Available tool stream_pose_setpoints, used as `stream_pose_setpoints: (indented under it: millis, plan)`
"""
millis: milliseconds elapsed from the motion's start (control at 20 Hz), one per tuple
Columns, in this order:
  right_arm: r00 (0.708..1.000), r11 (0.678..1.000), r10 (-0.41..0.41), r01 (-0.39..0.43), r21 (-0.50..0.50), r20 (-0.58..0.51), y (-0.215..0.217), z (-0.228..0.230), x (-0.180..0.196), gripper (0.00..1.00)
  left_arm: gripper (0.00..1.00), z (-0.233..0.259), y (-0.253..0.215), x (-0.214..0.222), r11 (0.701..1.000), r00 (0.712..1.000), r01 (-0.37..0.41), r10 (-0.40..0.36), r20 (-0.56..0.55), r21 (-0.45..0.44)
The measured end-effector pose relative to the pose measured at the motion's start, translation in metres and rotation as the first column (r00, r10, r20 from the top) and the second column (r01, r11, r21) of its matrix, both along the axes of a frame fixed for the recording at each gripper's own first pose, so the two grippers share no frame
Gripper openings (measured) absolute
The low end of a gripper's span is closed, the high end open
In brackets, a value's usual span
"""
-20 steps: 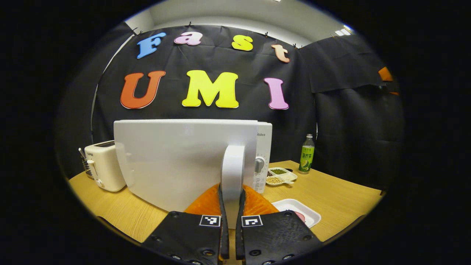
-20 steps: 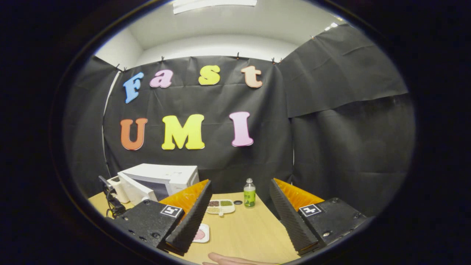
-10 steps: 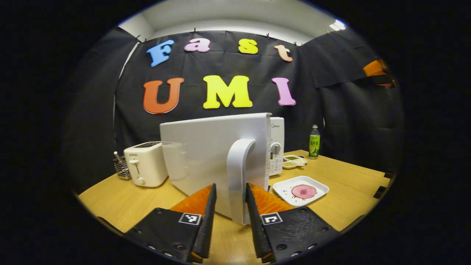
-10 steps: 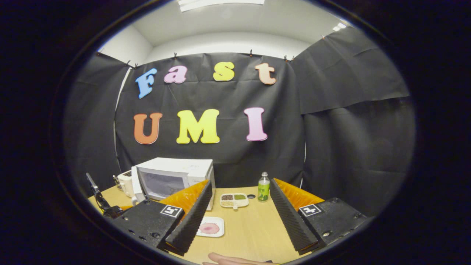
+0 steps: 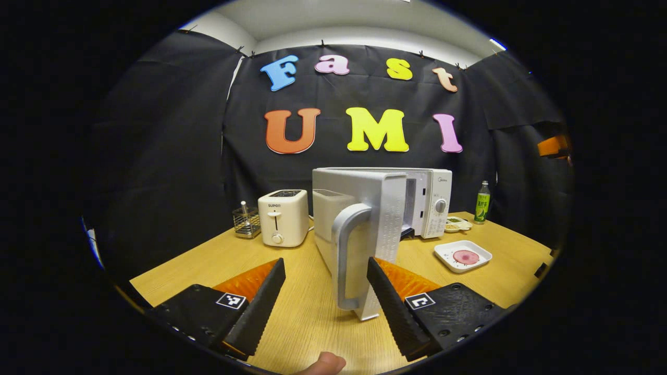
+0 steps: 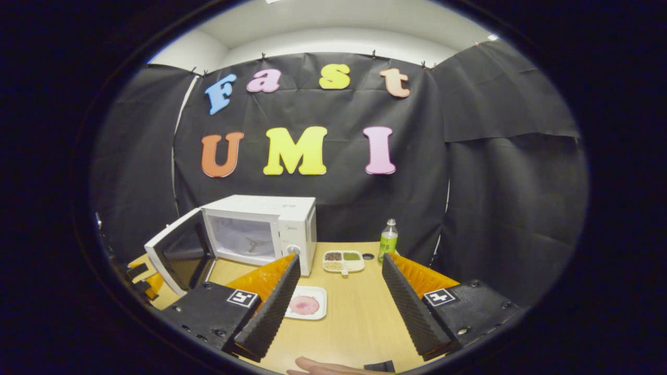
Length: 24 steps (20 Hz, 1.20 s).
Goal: Open the microwave oven with the left hand, put the food in, and close the microwave oven.
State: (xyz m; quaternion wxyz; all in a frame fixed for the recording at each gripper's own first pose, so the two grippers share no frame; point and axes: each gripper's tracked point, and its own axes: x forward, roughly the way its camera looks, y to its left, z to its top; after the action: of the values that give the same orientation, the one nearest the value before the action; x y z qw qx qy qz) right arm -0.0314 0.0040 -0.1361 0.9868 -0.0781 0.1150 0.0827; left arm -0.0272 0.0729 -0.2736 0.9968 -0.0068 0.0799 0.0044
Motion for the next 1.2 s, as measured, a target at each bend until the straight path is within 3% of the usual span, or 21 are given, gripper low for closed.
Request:
stream_pose_setpoints:
  millis: [50, 100, 300, 350, 400, 550, 600, 650, 700, 800, 1000, 1050, 1100, 1150, 1200]
  plan:
    - [1.000, 1.000, 0.006, -0.006, -0.009, -0.025, 0.000, -0.006, 0.004, 0.92, 0.95, 0.004, 0.007, -0.010, 1.000, 1.000, -0.019, 0.019, -0.006, -0.008]
    - [0.999, 1.000, 0.013, -0.014, -0.015, -0.052, 0.000, -0.012, 0.009, 1.00, 0.95, 0.010, 0.018, -0.019, 0.999, 0.999, -0.044, 0.044, -0.013, -0.018]
    - [0.992, 0.999, 0.007, -0.013, -0.048, -0.123, -0.011, -0.029, 0.034, 1.00, 0.95, 0.049, 0.035, -0.037, 0.993, 0.996, -0.088, 0.088, -0.005, -0.084]
    - [0.989, 0.999, 0.013, -0.021, -0.050, -0.147, -0.011, -0.034, 0.039, 0.92, 0.95, 0.063, 0.042, -0.041, 0.991, 0.994, -0.106, 0.107, 0.011, -0.081]
    - [0.984, 0.998, 0.030, -0.039, -0.050, -0.174, -0.007, -0.039, 0.045, 1.00, 0.95, 0.071, 0.044, -0.042, 0.991, 0.993, -0.117, 0.118, 0.013, -0.073]
    - [0.958, 0.995, 0.064, -0.083, -0.060, -0.278, -0.002, -0.058, 0.060, 1.00, 0.94, 0.098, 0.034, -0.040, 0.993, 0.995, -0.096, 0.098, 0.033, -0.068]
    - [0.943, 0.994, 0.075, -0.098, -0.056, -0.323, 0.001, -0.066, 0.066, 0.92, 0.94, 0.107, 0.031, -0.039, 0.994, 0.995, -0.091, 0.094, 0.041, -0.066]
    - [0.924, 0.992, 0.092, -0.118, -0.048, -0.371, 0.004, -0.076, 0.072, 0.92, 0.95, 0.116, 0.028, -0.036, 0.994, 0.995, -0.085, 0.088, 0.051, -0.064]
    - [0.897, 0.988, 0.115, -0.146, -0.040, -0.426, 0.010, -0.088, 0.077, 1.00, 0.95, 0.124, 0.024, -0.034, 0.995, 0.995, -0.080, 0.083, 0.063, -0.059]
    - [0.830, 0.985, 0.139, -0.171, -0.010, -0.540, 0.014, -0.115, 0.086, 1.00, 0.95, 0.142, 0.017, -0.026, 0.996, 0.992, -0.072, 0.077, 0.099, -0.056]
    - [0.649, 0.983, 0.164, -0.171, 0.067, -0.743, 0.022, -0.172, 0.100, 0.98, 0.95, 0.161, 0.002, -0.014, 0.995, 0.988, -0.049, 0.060, 0.140, -0.083]
    - [0.610, 0.984, 0.162, -0.160, 0.080, -0.776, 0.023, -0.187, 0.104, 0.93, 0.95, 0.162, 0.000, -0.011, 0.995, 0.988, -0.045, 0.057, 0.146, -0.090]
    - [0.571, 0.984, 0.163, -0.154, 0.091, -0.804, 0.025, -0.202, 0.110, 0.82, 0.94, 0.162, -0.004, -0.007, 0.995, 0.989, -0.040, 0.053, 0.142, -0.094]
    - [0.537, 0.985, 0.156, -0.142, 0.094, -0.829, 0.025, -0.215, 0.116, 0.90, 0.94, 0.159, -0.006, -0.002, 0.995, 0.989, -0.044, 0.056, 0.134, -0.093]
    - [0.506, 0.988, 0.142, -0.125, 0.091, -0.851, 0.025, -0.229, 0.121, 0.78, 0.95, 0.158, -0.006, 0.002, 0.995, 0.989, -0.053, 0.064, 0.137, -0.085]
